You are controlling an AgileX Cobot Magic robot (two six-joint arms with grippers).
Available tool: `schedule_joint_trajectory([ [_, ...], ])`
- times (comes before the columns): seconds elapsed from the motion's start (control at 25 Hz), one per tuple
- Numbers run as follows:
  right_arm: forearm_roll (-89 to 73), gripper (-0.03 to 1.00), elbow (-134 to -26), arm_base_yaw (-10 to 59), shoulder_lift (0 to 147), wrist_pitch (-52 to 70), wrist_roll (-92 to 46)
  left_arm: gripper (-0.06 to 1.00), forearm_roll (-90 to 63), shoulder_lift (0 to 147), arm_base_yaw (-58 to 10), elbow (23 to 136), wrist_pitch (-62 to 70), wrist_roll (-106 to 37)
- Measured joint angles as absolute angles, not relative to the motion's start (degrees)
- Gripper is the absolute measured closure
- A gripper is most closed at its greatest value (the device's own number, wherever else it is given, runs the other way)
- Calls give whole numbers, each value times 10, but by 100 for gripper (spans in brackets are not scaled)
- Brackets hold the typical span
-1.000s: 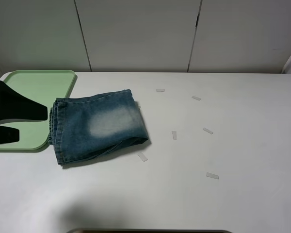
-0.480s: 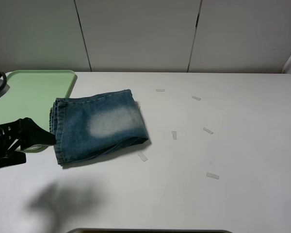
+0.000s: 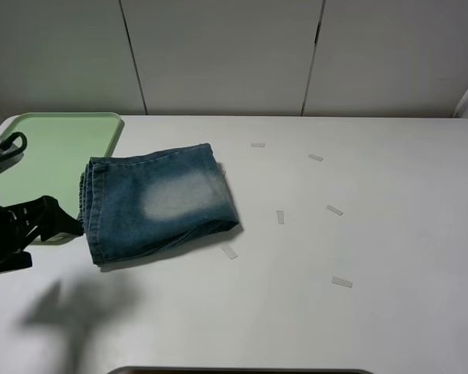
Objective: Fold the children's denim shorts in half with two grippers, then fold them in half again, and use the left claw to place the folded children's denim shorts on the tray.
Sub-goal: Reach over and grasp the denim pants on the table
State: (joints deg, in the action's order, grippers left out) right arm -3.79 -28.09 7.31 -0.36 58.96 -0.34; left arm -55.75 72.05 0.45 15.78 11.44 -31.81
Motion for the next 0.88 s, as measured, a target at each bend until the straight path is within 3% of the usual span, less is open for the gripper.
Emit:
schedule_joint_trajectory([
  [0.48,-38,27,-281,73,-4,590,-3,9,-566,826,5,164,39,-318],
  [0.88,-38,27,-281,73,-4,590,-3,9,-566,943,-45,273,31,-309],
])
